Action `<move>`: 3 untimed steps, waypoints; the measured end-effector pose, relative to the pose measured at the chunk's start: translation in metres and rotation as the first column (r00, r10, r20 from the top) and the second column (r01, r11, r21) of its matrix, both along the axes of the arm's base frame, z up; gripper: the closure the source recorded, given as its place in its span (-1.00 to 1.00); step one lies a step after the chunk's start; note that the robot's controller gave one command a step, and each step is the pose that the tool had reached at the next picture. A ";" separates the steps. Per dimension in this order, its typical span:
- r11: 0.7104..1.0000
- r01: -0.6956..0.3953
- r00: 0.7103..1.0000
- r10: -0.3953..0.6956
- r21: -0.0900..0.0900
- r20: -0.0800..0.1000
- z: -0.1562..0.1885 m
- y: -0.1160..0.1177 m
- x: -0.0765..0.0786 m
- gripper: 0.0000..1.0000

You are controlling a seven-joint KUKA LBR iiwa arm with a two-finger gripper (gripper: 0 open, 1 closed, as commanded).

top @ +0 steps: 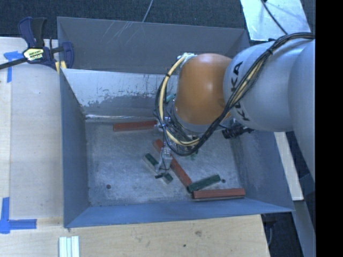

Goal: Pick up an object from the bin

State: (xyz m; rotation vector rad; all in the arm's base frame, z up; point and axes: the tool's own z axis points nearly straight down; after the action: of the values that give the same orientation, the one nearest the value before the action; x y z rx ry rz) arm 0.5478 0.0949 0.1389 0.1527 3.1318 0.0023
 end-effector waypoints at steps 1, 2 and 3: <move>0.990 0.142 0.990 -0.142 -0.001 -0.006 -0.012 -0.013 -0.002 -1.00; 0.992 0.123 0.992 -0.123 -0.001 -0.003 -0.014 -0.031 0.006 -1.00; 0.968 0.252 0.968 -0.252 -0.002 -0.009 -0.071 -0.024 -0.009 -1.00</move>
Offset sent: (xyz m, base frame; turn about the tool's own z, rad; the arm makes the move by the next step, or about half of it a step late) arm 0.0059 -0.0314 -0.0153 0.1234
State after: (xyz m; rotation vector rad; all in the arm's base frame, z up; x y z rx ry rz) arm 0.5391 0.0712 0.0682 0.5506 3.0955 -0.0004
